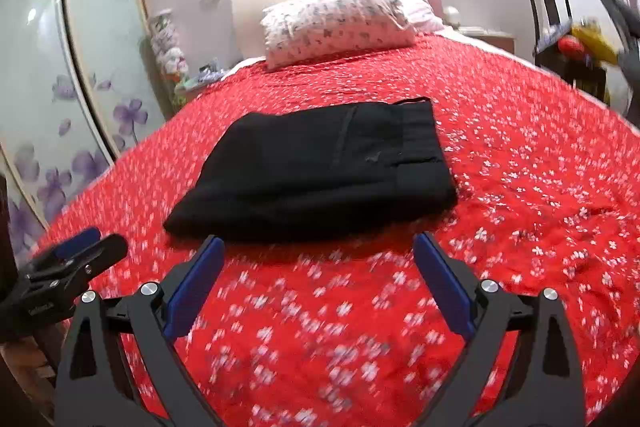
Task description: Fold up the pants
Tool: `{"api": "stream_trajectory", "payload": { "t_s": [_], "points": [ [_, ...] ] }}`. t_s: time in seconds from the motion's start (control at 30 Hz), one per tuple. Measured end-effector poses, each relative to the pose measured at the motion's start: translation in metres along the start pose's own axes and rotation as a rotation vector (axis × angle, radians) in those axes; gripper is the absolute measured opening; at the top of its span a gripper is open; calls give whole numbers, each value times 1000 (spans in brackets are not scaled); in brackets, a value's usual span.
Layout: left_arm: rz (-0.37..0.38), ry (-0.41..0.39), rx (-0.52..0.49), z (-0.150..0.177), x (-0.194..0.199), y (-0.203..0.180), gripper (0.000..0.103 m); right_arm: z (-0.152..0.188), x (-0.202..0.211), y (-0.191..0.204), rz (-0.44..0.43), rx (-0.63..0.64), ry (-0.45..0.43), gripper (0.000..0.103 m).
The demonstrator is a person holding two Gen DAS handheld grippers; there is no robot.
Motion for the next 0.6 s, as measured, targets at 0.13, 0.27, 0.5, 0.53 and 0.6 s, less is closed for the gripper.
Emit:
{"api": "stream_trajectory", "payload": {
  "t_s": [0.13, 0.27, 0.5, 0.53, 0.6],
  "points": [
    [-27, 10, -41, 15, 6, -6, 101, 14, 9, 11, 14, 15, -3, 100],
    [-24, 10, -54, 20, 10, -11, 101, 23, 13, 13, 46, 29, -6, 100],
    [-37, 17, -37, 33, 15, -10, 101, 25, 29, 8, 122, 29, -47, 102],
    [-43, 24, -38, 35, 15, -10, 101, 25, 30, 7, 130, 30, -46, 102],
    [-55, 30, -44, 38, 15, -9, 101, 25, 31, 9, 152, 36, -40, 102]
  ]
}}
Point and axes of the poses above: each gripper's, at about its wrist camera, not at the fingertips, and x roughly against the way its jaws point, y to its left, z to its underside, the point moved 6 cm from there along -x, roughly the way its jaws point, and after that the axes turned 1 degree about -y, right-handed, at the moved point
